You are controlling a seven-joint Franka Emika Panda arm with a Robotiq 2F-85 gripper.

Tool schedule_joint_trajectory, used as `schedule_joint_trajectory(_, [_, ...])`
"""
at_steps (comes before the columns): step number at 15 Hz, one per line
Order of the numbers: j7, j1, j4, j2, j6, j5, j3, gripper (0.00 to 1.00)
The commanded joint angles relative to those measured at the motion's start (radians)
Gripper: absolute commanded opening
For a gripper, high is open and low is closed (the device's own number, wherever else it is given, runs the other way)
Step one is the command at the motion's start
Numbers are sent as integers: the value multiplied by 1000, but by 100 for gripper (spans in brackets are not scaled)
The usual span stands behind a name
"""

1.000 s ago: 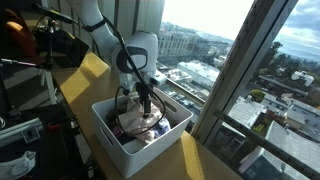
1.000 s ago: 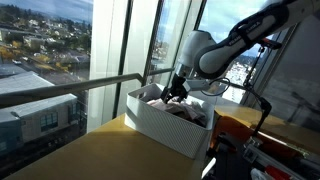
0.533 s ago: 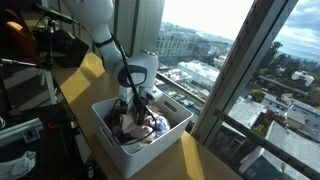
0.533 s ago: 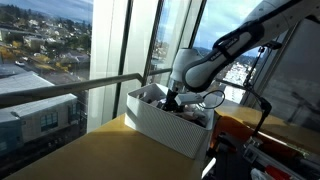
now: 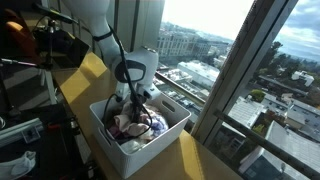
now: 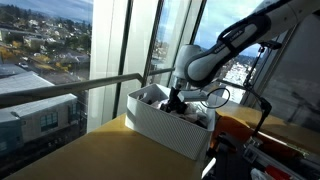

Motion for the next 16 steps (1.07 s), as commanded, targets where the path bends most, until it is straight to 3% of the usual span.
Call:
schedule_joint_trajectory(1, [-16,10,-88,-108,-48,51,2,7])
schedule_joint_trajectory(2, [-17,8,-105,-140,-56,59,4,0])
schedule_joint_trajectory(10, [28,22,-190,-474,-186,82,24,0])
schedule_joint_trajectory(16, [88,70,-122,-674,-283,89,134,0])
